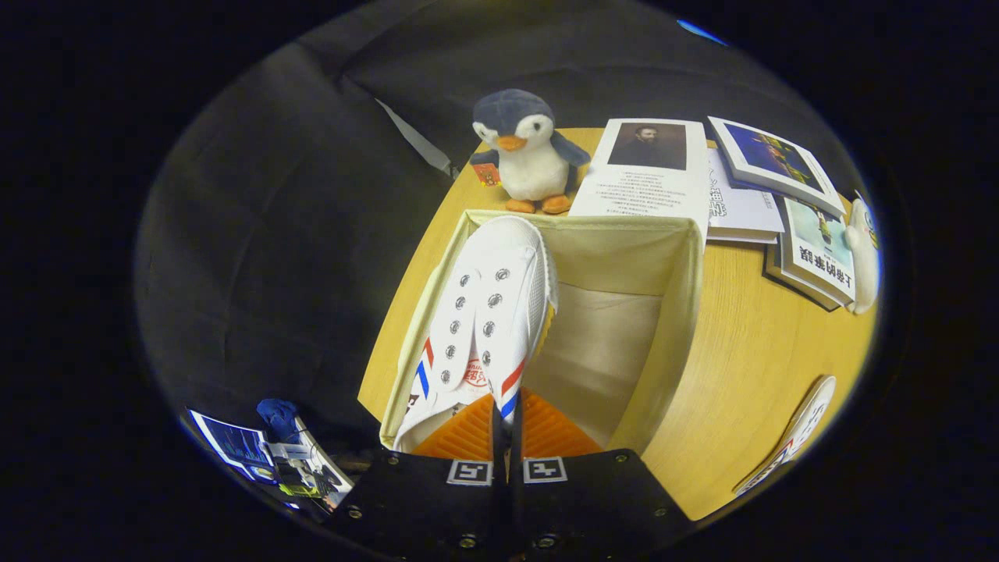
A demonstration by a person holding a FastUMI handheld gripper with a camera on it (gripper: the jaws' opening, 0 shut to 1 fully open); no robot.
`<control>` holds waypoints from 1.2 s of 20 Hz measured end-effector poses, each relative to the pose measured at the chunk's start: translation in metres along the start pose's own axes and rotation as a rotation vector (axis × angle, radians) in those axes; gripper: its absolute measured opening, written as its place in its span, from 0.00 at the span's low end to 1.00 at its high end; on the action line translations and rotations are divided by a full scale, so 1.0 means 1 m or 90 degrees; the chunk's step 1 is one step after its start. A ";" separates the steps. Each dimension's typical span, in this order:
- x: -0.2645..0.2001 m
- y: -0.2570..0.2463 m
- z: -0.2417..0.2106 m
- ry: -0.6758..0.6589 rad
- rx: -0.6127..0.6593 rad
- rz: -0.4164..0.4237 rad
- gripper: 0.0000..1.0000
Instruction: Open the storage box then place both shoes into the box .Put the left shoe in first, then the right shoe, with the right side of both shoes facing outward in a uniform manner.
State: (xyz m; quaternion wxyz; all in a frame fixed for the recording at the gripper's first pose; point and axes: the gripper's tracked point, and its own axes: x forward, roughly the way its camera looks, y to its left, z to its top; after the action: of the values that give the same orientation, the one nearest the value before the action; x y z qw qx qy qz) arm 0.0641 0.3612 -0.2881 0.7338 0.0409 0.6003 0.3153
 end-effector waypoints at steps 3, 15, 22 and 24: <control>0.017 -0.002 -0.003 0.017 -0.002 -0.023 0.00; -0.001 0.012 0.017 -0.040 0.005 0.020 0.95; -0.071 -0.016 0.017 -0.104 0.014 0.029 0.95; -0.091 -0.027 0.015 -0.123 0.011 0.025 0.95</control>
State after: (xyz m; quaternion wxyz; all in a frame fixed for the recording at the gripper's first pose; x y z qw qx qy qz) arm 0.0819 0.2980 -0.2182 0.7816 0.0889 0.5286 0.3191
